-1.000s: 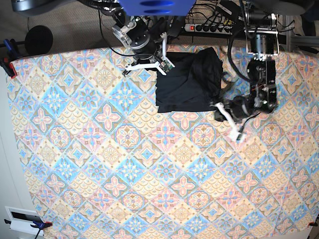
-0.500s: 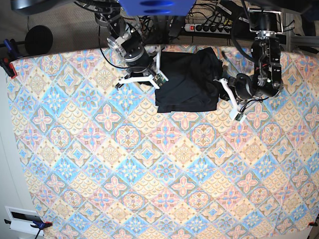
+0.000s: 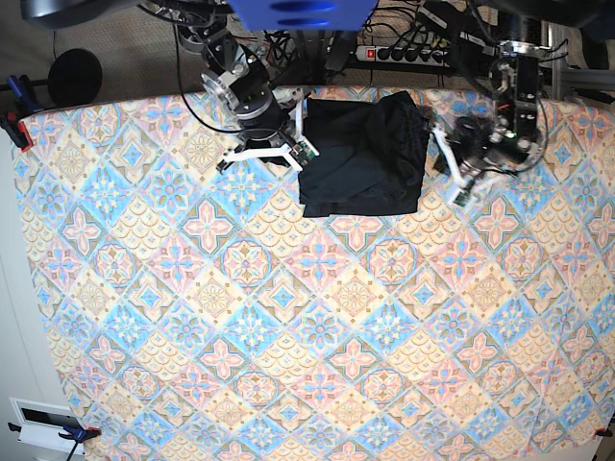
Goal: Layout the t-shirt on the table in an organized manner, then fold the t-shirt properly
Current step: 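Swing the left gripper out and back to the shirt's side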
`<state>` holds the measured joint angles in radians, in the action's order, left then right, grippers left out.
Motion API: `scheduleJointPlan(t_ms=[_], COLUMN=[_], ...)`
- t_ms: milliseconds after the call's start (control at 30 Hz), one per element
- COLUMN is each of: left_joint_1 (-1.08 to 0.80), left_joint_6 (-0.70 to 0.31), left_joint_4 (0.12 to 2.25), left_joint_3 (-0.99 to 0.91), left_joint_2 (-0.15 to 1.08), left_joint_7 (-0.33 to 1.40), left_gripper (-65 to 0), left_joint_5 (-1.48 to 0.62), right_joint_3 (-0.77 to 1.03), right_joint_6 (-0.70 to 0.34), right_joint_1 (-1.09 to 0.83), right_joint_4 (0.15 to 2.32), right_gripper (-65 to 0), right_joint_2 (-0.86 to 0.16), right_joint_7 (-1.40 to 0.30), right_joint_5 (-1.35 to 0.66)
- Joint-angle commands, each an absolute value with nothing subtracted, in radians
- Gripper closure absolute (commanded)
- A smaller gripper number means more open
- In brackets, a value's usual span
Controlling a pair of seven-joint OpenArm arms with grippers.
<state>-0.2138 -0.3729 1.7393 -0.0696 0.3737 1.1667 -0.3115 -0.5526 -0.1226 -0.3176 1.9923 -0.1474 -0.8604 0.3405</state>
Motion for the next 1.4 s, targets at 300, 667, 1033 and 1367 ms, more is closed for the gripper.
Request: scheduleJointPlan(t_ms=[300, 667, 1033, 1367], left_joint_1=[-0.068, 0.128, 0.225, 0.176], left_joint_6=[-0.377, -0.377, -0.377, -0.363], left_joint_4=[1.521, 1.339, 1.279, 1.623], left_joint_3=[0.024, 0.019, 0.016, -0.231], left_joint_2=[0.243, 0.097, 0.008, 0.202], left_joint_7=[1.125, 1.125, 1.119, 1.063], left_gripper=[0.0, 0.0, 0.0, 0.0], left_joint_5=[-0.269, -0.271, -0.271, -0.269], right_joint_3=[-0.579, -0.697, -0.809, -0.803], right_joint_6=[-0.119, -0.191, -0.239, -0.239], right_joint_1=[-0.317, -0.308, -0.308, -0.306], right_joint_4=[2.009, 2.008, 1.948, 1.876], right_gripper=[0.0, 0.0, 0.0, 0.0], right_joint_2=[-0.177, -0.182, -0.179, -0.179], right_joint_7=[-0.843, -0.946, -0.946, -0.944], right_joint_5=[0.344, 0.343, 0.341, 0.341])
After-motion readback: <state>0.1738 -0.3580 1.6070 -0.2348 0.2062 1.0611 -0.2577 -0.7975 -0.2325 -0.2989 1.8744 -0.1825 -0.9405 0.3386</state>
